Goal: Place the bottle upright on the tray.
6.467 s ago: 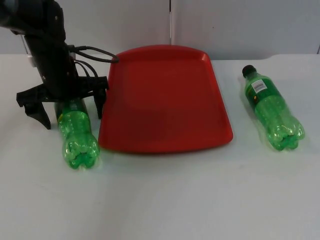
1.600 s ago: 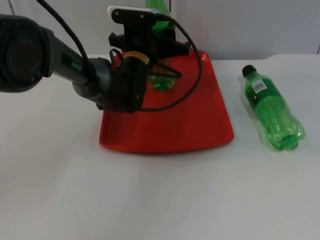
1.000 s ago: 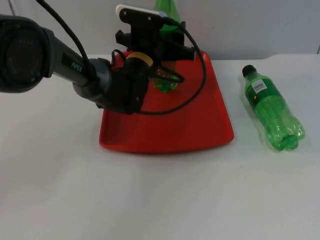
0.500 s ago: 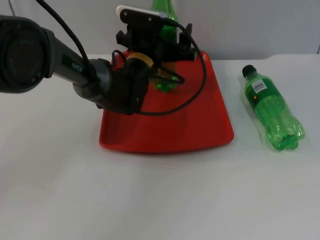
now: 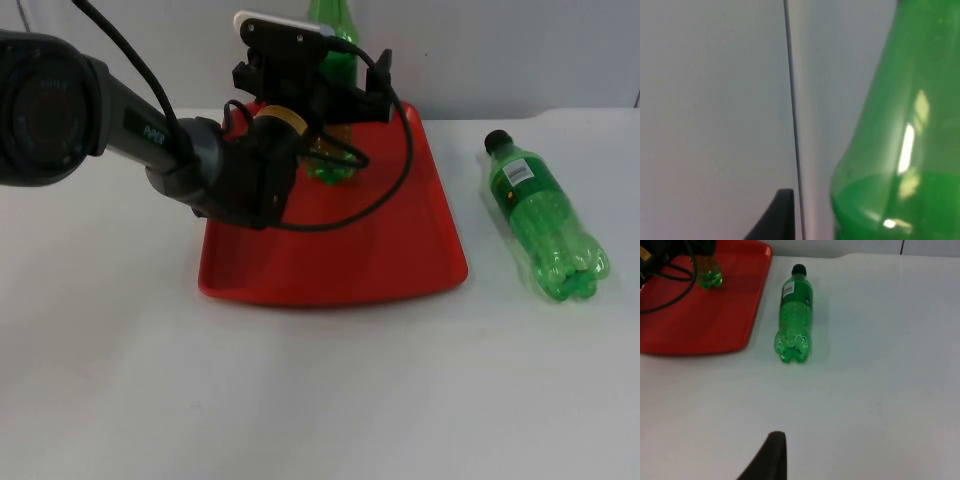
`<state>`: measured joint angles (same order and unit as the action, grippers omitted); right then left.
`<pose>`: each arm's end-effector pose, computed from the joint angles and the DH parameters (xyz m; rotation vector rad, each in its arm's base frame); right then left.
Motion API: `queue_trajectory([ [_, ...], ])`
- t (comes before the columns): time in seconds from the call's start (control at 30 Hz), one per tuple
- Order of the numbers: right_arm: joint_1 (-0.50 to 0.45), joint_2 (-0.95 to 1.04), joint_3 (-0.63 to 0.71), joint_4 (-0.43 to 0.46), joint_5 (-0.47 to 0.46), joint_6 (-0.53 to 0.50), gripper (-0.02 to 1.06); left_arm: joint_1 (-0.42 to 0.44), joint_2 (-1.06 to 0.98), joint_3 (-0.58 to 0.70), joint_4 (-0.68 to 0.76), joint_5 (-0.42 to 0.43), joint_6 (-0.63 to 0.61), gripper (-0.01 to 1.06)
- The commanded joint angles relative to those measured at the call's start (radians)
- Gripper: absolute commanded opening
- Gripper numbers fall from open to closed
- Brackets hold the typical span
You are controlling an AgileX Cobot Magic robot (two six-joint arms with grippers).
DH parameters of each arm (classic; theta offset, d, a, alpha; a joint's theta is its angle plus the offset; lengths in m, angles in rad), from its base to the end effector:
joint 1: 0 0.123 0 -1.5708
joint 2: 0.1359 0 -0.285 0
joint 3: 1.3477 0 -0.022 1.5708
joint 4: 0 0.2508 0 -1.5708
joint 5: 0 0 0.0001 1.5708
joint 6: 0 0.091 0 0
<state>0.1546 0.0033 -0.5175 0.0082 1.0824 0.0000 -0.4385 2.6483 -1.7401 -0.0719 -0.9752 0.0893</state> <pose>-0.0073 -0.0005 0.2804 -0.1591 2.0473 0.1059 0.4946 -0.2260 0.0679 0.2955 1.3929 -0.2796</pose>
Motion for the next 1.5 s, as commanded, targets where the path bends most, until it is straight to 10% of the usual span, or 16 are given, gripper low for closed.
queue_trajectory([
  [0.0,-0.004,-0.003,0.002,-0.002,-0.003,-0.016,1.05,-0.002,0.002,0.001,0.005,0.0,-0.008,1.05],
  [0.73,-0.004,-0.003,0.002,-0.002,-0.003,-0.016,1.05,-0.006,-0.151,0.001,-0.03,0.474,-0.011,1.05],
  [1.47,-0.004,-0.003,0.002,-0.002,-0.003,-0.016,1.05,-0.009,-0.531,0.484,-0.053,0.469,-0.001,1.05],
])
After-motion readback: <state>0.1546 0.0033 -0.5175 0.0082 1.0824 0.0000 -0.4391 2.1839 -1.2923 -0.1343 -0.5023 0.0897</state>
